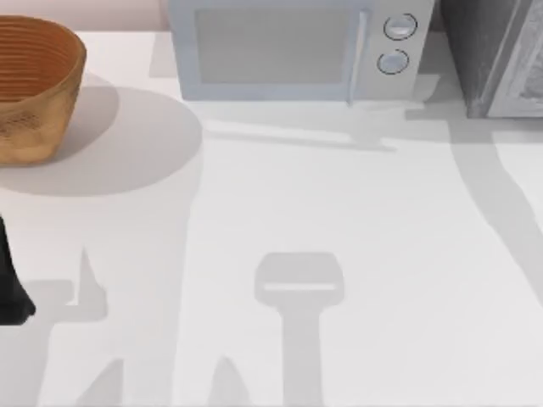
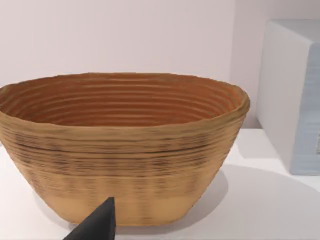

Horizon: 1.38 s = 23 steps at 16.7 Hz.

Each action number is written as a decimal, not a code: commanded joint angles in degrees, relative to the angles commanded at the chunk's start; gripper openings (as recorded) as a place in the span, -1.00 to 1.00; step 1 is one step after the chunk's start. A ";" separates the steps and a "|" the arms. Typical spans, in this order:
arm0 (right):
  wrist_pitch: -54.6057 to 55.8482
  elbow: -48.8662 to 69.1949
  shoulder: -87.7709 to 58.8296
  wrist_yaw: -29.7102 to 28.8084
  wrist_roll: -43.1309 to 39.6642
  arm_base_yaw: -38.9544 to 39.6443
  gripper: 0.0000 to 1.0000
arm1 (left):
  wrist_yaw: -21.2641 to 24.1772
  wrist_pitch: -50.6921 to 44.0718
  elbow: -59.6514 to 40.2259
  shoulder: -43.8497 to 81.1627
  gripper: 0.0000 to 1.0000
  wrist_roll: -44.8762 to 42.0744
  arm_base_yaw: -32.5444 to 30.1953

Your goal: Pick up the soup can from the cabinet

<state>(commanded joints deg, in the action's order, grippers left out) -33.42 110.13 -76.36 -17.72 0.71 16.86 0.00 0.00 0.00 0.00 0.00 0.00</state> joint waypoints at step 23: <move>31.32 -97.75 69.58 16.76 -2.15 -14.29 -1.00 | 0.00 0.00 0.00 0.00 1.00 0.00 0.00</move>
<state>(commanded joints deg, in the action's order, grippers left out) -2.10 12.38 -6.77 -0.96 -1.44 2.57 0.00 0.00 0.00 0.00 0.00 0.00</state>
